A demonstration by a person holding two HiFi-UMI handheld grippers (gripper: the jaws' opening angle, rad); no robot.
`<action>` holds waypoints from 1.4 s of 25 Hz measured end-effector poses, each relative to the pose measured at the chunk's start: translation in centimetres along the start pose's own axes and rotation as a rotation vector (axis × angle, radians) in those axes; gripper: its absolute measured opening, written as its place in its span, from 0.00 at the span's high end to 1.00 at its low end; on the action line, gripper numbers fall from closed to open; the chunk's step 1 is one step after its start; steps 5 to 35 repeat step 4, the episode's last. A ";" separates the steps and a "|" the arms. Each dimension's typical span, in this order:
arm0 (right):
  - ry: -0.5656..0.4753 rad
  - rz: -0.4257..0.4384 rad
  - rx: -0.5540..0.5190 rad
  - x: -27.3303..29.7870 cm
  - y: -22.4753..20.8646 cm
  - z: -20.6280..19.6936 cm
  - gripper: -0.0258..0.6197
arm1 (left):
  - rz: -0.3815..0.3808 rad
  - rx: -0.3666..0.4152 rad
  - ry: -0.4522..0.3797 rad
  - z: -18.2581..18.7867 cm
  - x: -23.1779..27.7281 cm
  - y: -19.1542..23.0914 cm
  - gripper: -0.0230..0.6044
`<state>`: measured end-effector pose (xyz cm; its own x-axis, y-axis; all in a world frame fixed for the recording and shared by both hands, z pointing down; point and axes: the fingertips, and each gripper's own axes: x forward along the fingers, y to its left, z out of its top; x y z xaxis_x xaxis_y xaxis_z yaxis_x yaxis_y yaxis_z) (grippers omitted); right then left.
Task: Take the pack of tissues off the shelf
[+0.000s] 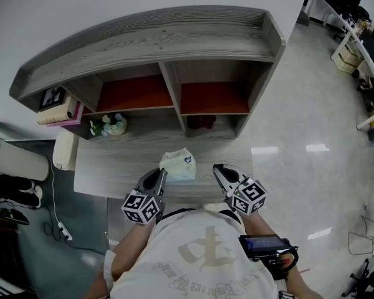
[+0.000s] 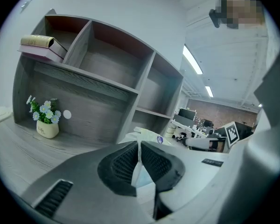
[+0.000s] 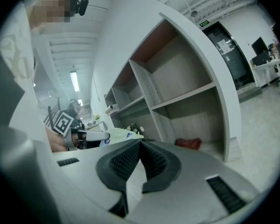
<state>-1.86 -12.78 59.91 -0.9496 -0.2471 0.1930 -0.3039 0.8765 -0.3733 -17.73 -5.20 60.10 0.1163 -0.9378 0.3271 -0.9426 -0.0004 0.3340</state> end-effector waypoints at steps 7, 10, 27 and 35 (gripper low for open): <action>0.002 -0.005 0.000 -0.1 -0.2 -0.2 0.96 | -0.004 0.000 0.001 0.0 0.3 -0.2 0.92; 0.002 -0.005 0.000 -0.1 -0.2 -0.2 0.96 | -0.004 0.000 0.001 0.0 0.3 -0.2 0.92; 0.002 -0.005 0.000 -0.1 -0.2 -0.2 0.96 | -0.004 0.000 0.001 0.0 0.3 -0.2 0.92; 0.002 -0.005 0.000 -0.1 -0.2 -0.2 0.96 | -0.004 0.000 0.001 0.0 0.3 -0.2 0.92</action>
